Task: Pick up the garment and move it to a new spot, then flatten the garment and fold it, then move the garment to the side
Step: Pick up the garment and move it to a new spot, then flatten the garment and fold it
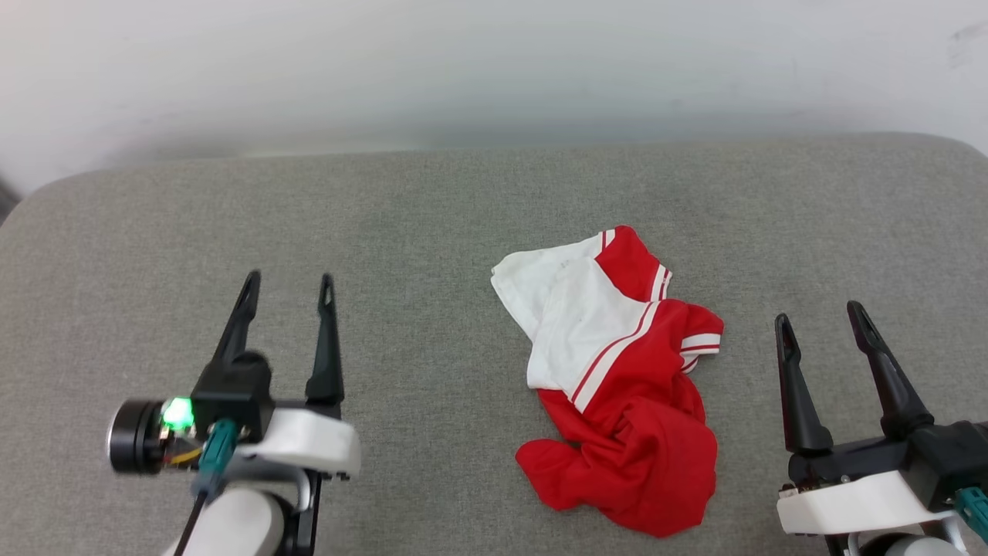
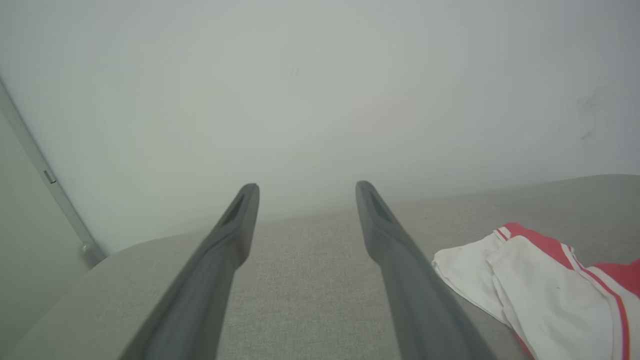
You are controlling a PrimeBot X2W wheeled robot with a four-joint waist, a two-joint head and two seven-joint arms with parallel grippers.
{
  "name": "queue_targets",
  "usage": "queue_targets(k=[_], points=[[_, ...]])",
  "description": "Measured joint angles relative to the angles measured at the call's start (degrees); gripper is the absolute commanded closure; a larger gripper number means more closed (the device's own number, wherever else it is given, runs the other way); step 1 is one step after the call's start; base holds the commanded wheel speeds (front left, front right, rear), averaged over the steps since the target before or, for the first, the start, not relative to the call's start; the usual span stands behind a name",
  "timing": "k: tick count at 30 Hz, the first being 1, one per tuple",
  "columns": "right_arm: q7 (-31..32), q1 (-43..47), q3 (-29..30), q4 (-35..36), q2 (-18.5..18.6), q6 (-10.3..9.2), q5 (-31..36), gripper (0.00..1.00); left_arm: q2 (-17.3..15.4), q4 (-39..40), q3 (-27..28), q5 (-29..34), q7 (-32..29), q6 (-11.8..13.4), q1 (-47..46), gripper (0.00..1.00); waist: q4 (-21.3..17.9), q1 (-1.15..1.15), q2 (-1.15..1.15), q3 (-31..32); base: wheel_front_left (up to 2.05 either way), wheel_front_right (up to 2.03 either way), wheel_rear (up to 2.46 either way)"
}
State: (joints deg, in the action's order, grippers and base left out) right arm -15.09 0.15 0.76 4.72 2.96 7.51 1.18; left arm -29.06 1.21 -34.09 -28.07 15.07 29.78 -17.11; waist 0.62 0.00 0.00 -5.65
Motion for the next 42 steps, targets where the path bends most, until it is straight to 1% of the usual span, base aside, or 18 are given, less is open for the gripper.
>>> queue_targets(k=[3, 6, 15, 21, 28, 34, 40, 42], points=[[0.0, 0.52, 0.16, -0.56, 0.0, 0.0, -0.85, 0.0, 2.24, 1.69, 4.65, 2.61, 0.0, -0.04, 5.3, 0.0, -0.02, 0.0, 0.0, 0.57, 0.0, 0.0, 0.0], [-0.01, 1.22, 0.3, -1.03, -0.01, 0.0, -1.46, 0.0, 4.75, 2.56, 8.45, 5.23, 0.0, -1.37, 9.56, 0.0, -0.1, 0.0, 0.0, 1.05, 0.0, 0.0, 0.0], [0.0, 2.55, 0.47, -2.15, -0.01, 0.0, -2.71, 0.0, 13.03, 3.03, 17.24, 11.88, 0.0, -8.18, 18.63, 0.0, -0.72, 0.0, 0.0, 2.55, 0.0, 0.0, 0.0], [-0.01, 3.92, 0.51, -2.54, -0.01, 0.0, -2.87, 0.0, 17.01, 1.42, 21.61, 16.15, 0.0, -11.85, 22.52, 0.0, -0.89, 0.0, 0.0, 3.63, 0.0, 0.0, 0.0], [0.0, 4.96, 0.54, -2.88, -0.01, 0.0, -3.2, 0.0, 20.42, 0.19, 25.41, 19.67, 0.0, -15.28, 24.71, 0.0, -0.54, 0.0, 0.0, 4.53, 0.0, 0.0, 0.0], [0.0, 5.3, 0.44, -3.1, -0.01, 0.0, -3.33, 0.0, 22.4, -0.31, 27.75, 21.52, 0.0, -17.71, 25.09, 0.0, -0.39, 0.0, 0.0, 4.71, 0.0, 0.0, 0.0], [-0.01, 5.26, 0.22, -3.13, -0.01, 0.0, -3.36, 0.0, 23.28, -0.85, 29.86, 22.43, 0.0, -20.0, 24.48, 0.0, -0.6, 0.0, 0.0, 4.48, 0.0, 0.0, 0.0], [0.0, 5.1, 0.24, -3.03, -0.01, 0.0, -3.55, 0.0, 22.68, -0.77, 30.36, 23.25, 0.0, -21.61, 22.28, 0.0, -0.65, 0.0, 0.0, 4.14, 0.0, 0.0, 0.0]])
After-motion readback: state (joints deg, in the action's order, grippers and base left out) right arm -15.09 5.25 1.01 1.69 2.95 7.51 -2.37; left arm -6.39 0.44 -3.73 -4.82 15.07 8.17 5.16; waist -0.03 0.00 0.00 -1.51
